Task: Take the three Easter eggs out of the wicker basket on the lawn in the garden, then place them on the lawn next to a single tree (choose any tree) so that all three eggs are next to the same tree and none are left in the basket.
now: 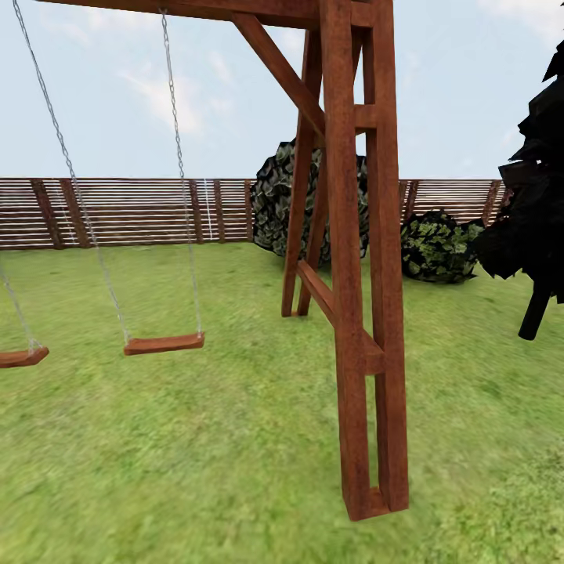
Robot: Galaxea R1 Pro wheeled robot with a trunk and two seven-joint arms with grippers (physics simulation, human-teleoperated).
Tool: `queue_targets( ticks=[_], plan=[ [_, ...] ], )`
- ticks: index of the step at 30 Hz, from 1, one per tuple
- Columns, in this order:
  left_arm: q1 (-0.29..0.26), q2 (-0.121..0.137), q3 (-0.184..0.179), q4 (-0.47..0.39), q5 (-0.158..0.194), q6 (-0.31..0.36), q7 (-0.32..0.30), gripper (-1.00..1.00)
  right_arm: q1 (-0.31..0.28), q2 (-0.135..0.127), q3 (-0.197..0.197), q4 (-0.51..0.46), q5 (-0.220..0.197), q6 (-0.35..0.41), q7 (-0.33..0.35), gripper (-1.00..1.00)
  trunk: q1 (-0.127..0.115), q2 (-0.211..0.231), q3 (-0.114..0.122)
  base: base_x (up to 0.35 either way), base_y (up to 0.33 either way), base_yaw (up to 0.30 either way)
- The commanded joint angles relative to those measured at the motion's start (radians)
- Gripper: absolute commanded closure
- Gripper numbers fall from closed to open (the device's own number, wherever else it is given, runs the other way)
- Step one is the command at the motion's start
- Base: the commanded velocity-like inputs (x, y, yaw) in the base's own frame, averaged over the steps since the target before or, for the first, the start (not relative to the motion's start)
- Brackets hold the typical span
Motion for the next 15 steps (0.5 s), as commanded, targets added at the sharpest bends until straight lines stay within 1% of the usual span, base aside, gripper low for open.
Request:
queue_targets(
  ticks=[1,5,9,12,15],
  plan=[
    [0.006,0.002,0.002,-0.003,0.005,0.002,-0.002,-1.00,-0.006,-0.002,0.001,0.003,-0.002,-0.001,-0.001,-1.00,0.000,0.000,0.000,0.000,0.000,-0.016],
    [0.009,0.002,0.002,-0.003,0.005,0.002,0.000,-1.00,-0.009,-0.002,0.001,0.003,-0.002,-0.002,-0.001,-1.00,0.000,0.000,0.000,0.000,0.000,-0.005],
    [0.017,-0.007,0.011,-0.004,0.005,0.002,-0.001,-1.00,-0.032,0.002,-0.002,-0.013,-0.006,-0.021,-0.004,-1.00,0.000,0.000,0.000,0.000,0.000,-0.014],
    [0.018,-0.009,0.014,-0.005,0.005,0.002,-0.001,-1.00,-0.050,0.004,-0.004,-0.014,-0.011,-0.029,-0.004,-1.00,0.000,0.000,-0.002,0.000,0.000,-0.125],
    [0.018,-0.009,0.015,-0.005,0.006,0.002,0.001,-1.00,-0.061,0.002,-0.005,-0.014,-0.014,-0.028,-0.002,-1.00,0.000,0.000,-0.004,0.000,0.000,-0.206]
  ],
)
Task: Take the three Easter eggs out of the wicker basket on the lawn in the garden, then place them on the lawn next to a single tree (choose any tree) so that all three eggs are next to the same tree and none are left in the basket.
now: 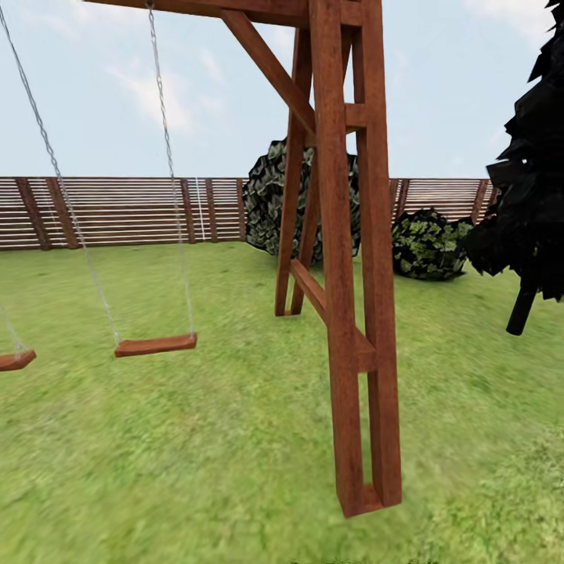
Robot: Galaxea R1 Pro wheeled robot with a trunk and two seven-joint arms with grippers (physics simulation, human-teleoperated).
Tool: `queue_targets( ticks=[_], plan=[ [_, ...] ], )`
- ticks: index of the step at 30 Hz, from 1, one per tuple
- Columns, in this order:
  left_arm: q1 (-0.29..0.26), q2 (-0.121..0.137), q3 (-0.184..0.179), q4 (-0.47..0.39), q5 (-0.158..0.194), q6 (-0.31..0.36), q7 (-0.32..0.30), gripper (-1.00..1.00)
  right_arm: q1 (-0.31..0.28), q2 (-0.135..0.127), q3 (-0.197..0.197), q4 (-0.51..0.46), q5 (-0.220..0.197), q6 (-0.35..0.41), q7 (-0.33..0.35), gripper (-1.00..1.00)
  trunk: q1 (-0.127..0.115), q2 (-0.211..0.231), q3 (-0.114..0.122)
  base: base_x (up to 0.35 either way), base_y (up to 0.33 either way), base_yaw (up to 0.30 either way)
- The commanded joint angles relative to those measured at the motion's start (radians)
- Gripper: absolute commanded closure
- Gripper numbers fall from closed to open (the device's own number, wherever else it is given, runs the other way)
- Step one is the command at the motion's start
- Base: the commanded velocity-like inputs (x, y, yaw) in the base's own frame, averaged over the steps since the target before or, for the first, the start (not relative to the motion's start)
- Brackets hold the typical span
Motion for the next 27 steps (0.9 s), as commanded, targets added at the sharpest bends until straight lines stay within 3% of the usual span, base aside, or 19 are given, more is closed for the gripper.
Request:
queue_targets(
  ticks=[1,16,17,27],
  plan=[
    [0.000,0.001,0.001,0.000,0.001,0.000,0.000,-1.00,-0.001,0.000,0.000,0.001,-0.001,-0.003,0.000,-1.00,0.000,0.000,-0.002,0.000,0.000,-0.219],
    [0.000,0.076,-0.001,0.002,-0.006,0.001,-0.002,-1.00,-0.001,0.000,-0.004,0.002,-0.003,-0.008,0.001,-1.00,0.000,0.000,-0.015,0.000,0.000,-0.236],
    [0.000,0.092,-0.001,0.002,-0.006,0.001,-0.002,-1.00,-0.001,0.000,-0.003,0.002,-0.003,-0.009,0.001,-1.00,0.000,0.000,-0.015,0.000,0.000,-0.241],
    [0.000,0.093,-0.002,0.002,-0.008,0.002,-0.003,-1.00,-0.001,0.002,-0.004,0.002,-0.004,-0.009,0.001,-1.00,0.000,0.000,-0.023,0.000,0.000,-0.241]
  ],
)
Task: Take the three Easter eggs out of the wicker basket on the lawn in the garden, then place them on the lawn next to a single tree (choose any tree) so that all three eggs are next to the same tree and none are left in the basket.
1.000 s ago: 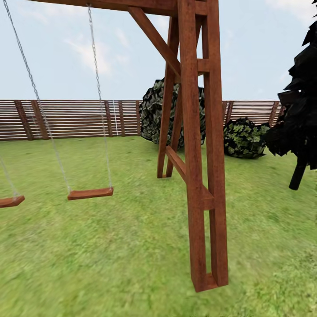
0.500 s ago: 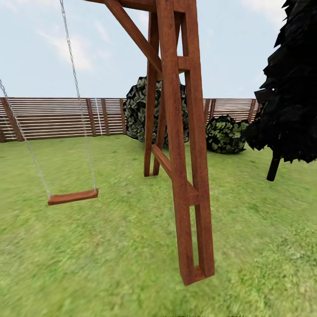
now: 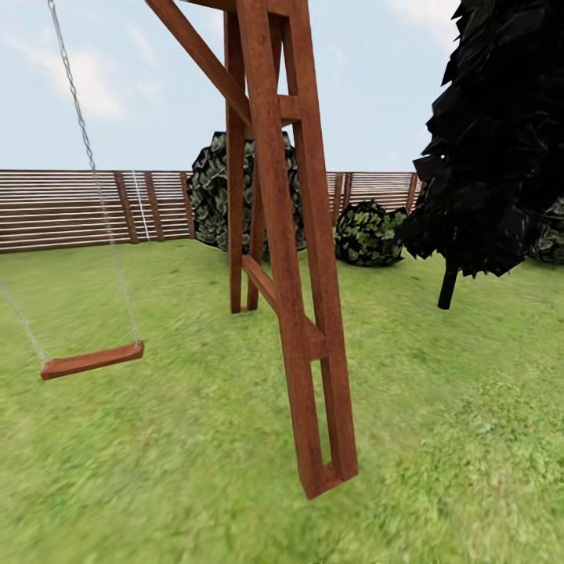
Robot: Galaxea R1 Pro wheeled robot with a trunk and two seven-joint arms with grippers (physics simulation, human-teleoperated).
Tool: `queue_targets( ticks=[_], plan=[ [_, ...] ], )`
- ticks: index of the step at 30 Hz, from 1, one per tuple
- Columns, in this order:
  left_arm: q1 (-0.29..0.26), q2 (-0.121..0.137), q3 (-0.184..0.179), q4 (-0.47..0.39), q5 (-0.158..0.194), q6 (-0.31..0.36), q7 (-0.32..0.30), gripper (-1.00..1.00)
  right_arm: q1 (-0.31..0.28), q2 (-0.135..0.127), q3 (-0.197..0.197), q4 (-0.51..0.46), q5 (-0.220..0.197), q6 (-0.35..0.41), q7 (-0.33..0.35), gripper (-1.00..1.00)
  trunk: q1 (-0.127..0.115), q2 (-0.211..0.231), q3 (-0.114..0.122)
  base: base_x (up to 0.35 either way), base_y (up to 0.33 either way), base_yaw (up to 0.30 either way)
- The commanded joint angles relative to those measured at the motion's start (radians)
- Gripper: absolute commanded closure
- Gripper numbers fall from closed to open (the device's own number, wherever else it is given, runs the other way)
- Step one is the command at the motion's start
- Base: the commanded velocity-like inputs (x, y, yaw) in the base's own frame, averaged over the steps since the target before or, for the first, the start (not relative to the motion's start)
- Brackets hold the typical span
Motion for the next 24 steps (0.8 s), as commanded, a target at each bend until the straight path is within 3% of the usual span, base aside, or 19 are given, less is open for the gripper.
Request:
queue_targets(
  ticks=[1,24],
  plan=[
    [0.000,0.000,0.001,0.000,0.000,0.000,0.000,-1.00,-0.001,0.001,-0.001,0.001,-0.002,-0.003,0.000,-1.00,0.000,0.000,-0.002,0.000,0.000,-0.241],
    [0.000,0.000,0.001,0.000,0.000,0.000,0.000,-1.00,-0.001,0.002,-0.001,0.001,-0.002,-0.003,0.000,-1.00,0.000,0.000,-0.020,0.000,0.000,-0.241]
  ],
)
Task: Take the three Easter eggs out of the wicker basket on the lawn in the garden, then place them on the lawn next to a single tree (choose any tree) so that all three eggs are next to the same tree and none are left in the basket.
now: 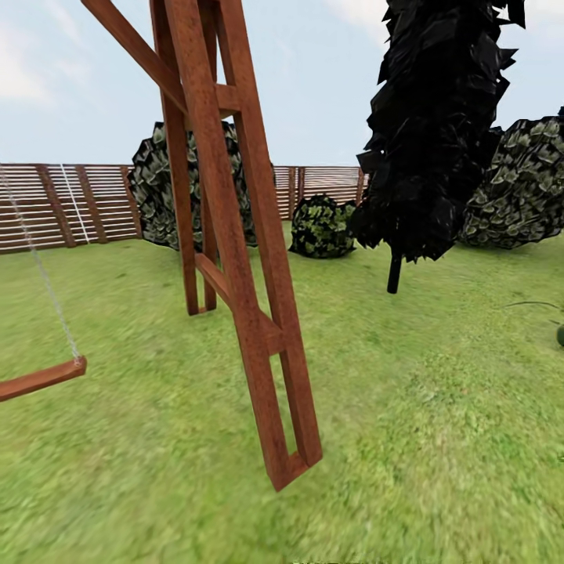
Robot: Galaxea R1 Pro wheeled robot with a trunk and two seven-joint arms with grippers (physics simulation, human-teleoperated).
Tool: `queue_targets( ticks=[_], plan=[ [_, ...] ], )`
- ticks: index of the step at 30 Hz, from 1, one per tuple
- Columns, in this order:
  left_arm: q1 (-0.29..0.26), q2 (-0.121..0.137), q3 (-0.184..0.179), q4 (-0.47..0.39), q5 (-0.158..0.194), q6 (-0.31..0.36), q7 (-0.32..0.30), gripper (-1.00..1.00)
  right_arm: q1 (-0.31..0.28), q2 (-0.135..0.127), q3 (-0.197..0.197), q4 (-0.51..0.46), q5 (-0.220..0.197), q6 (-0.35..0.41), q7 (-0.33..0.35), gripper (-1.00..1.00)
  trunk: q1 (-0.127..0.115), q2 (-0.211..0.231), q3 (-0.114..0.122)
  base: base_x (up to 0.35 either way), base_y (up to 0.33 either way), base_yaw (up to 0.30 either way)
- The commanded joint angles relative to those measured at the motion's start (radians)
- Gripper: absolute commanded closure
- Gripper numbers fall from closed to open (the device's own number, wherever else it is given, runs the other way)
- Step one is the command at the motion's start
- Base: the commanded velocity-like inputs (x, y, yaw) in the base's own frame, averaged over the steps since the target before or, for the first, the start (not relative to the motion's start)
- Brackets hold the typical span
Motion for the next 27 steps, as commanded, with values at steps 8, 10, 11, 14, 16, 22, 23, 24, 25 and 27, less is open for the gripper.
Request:
queue_targets(
  ticks=[8,10,11,14,16,22,23,24,25,27],
  plan=[
    [0.000,0.000,0.001,0.000,0.000,0.000,0.000,-1.00,-0.001,-0.001,0.000,0.001,-0.002,-0.003,0.000,-1.00,0.000,0.000,-0.007,0.000,0.000,-0.241],
    [0.000,0.000,0.001,0.000,0.000,0.000,0.000,-1.00,-0.001,0.000,0.000,0.001,-0.001,-0.003,0.000,-1.00,0.000,0.000,-0.009,0.000,0.000,-0.242],
    [0.000,0.000,0.001,0.000,0.000,0.000,0.000,-1.00,-0.001,0.001,0.001,0.001,-0.001,-0.003,0.000,-1.00,0.000,0.000,-0.009,0.000,0.000,-0.242],
    [0.000,0.000,0.001,0.000,0.000,0.000,0.000,-1.00,-0.001,0.002,0.001,0.001,0.000,-0.004,0.000,-1.00,0.000,0.000,-0.012,0.000,0.000,-0.242],
    [0.000,0.000,0.001,0.000,0.000,0.000,0.000,-1.00,-0.001,0.001,0.001,0.001,0.000,-0.003,0.000,-1.00,0.000,0.000,-0.013,0.000,0.000,-0.242],
    [0.000,0.000,-0.003,0.000,-0.003,0.000,0.000,-1.00,-0.001,0.001,0.001,-0.002,0.001,-0.004,0.000,-1.00,0.000,0.000,-0.018,0.000,0.000,-0.242],
    [0.000,-0.001,-0.003,0.000,-0.003,0.000,0.001,-1.00,-0.001,0.001,0.001,-0.003,0.001,-0.004,0.000,-1.00,0.000,0.000,-0.019,0.000,0.000,-0.242],
    [0.000,-0.001,-0.002,0.000,-0.001,0.000,0.001,-1.00,-0.001,0.001,0.001,-0.003,0.001,-0.005,0.000,-1.00,0.000,0.000,-0.020,0.000,0.000,-0.242],
    [0.000,-0.001,-0.002,0.000,0.000,0.000,0.000,-1.00,-0.001,0.001,0.001,-0.003,0.001,-0.005,0.000,-1.00,0.000,0.000,-0.020,0.000,0.000,-0.242],
    [0.000,-0.001,-0.001,0.000,0.001,0.000,0.000,-1.00,-0.001,0.002,0.002,-0.004,0.001,-0.005,0.000,-1.00,0.000,0.000,-0.022,0.000,0.000,-0.242]
  ],
)
